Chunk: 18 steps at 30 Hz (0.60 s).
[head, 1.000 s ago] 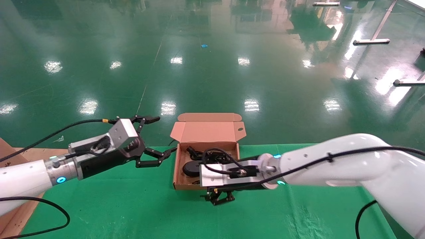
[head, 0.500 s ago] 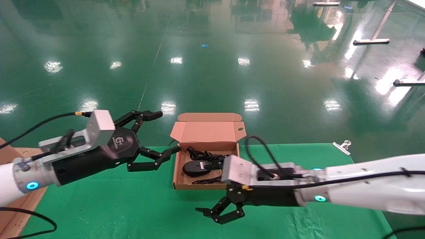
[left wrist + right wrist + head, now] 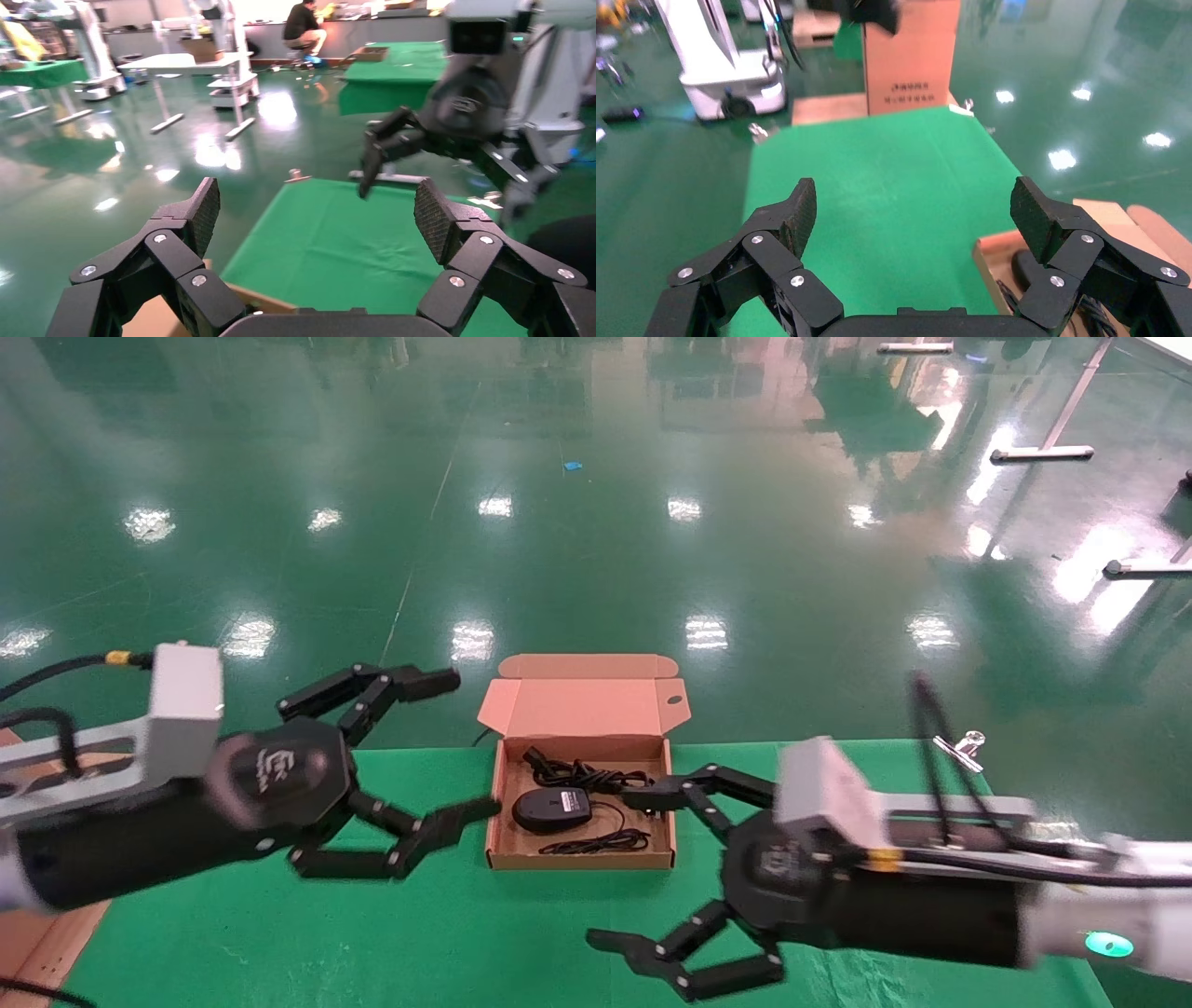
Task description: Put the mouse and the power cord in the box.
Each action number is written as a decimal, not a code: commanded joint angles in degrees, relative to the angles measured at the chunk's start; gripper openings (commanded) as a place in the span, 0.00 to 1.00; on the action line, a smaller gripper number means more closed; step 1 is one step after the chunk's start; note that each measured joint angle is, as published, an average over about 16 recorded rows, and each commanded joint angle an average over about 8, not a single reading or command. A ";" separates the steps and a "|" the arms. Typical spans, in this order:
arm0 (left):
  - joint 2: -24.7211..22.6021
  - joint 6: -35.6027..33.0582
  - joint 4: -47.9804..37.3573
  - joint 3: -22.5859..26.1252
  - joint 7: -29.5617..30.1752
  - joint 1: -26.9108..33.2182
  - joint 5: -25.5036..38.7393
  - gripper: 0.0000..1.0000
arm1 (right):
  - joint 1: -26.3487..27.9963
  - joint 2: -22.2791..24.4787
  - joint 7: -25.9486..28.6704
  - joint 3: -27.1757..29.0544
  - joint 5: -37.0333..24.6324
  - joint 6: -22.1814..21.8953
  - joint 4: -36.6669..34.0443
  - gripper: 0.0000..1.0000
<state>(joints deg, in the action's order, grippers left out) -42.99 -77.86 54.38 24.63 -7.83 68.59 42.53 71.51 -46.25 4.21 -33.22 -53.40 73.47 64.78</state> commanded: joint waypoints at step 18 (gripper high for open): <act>8.20 -8.09 19.80 -8.86 18.88 -7.21 -0.70 1.00 | -10.33 11.67 6.56 18.10 12.06 12.74 9.12 1.00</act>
<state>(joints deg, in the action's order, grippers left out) -35.22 -85.52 73.12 16.22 9.99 61.74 41.87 61.60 -35.08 10.51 -15.90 -41.85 85.68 73.52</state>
